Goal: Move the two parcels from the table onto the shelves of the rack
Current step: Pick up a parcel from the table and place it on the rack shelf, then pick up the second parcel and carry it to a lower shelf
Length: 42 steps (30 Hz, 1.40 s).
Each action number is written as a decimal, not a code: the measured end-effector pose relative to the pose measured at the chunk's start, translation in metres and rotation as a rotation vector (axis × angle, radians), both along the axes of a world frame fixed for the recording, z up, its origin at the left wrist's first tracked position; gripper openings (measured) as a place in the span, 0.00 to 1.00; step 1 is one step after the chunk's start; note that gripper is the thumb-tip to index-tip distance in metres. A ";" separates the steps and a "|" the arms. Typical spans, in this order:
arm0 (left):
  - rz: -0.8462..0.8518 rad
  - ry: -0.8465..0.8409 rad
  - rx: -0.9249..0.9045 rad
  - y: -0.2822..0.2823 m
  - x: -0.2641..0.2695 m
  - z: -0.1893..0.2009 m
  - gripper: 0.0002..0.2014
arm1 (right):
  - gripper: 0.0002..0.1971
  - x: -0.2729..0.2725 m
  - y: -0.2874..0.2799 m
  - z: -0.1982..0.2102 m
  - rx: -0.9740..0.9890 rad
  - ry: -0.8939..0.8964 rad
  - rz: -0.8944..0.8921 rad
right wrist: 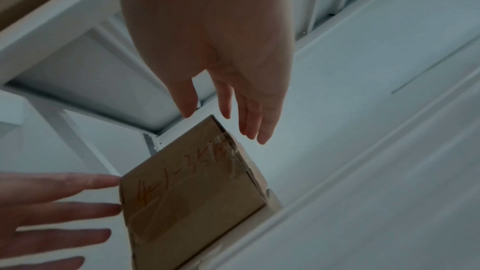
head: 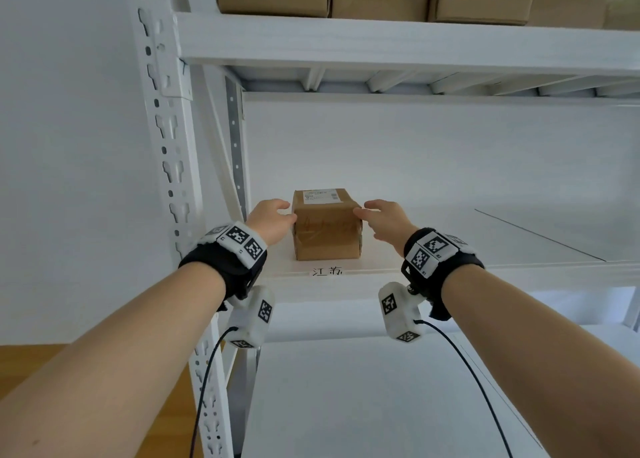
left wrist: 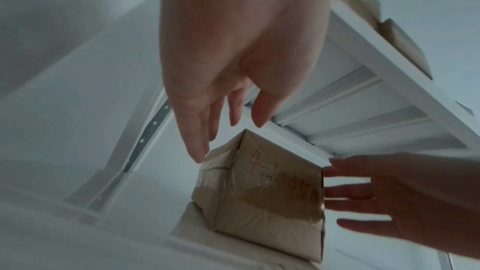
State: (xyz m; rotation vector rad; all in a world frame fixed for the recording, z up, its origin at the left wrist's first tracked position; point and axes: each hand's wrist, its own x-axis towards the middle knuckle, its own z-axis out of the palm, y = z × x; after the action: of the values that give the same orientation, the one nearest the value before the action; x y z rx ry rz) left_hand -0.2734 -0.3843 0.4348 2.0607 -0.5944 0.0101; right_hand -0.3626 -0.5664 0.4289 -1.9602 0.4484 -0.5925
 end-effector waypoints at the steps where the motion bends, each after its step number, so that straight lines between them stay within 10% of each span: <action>1: 0.006 -0.050 0.029 0.003 -0.004 -0.001 0.24 | 0.27 -0.006 0.002 -0.001 -0.039 -0.005 -0.010; 22: -0.039 -0.411 0.635 0.105 -0.197 -0.088 0.20 | 0.22 -0.206 0.112 -0.087 -0.737 0.316 0.053; 42: 0.103 -0.265 0.744 0.250 -0.278 -0.182 0.17 | 0.19 -0.242 0.255 -0.185 -0.857 0.432 0.294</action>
State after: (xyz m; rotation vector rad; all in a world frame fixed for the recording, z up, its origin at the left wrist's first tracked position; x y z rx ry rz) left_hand -0.5510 -0.1344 0.2523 2.8407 -0.7242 0.1433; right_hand -0.6043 -0.3111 0.2435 -2.9313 0.1511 -0.1551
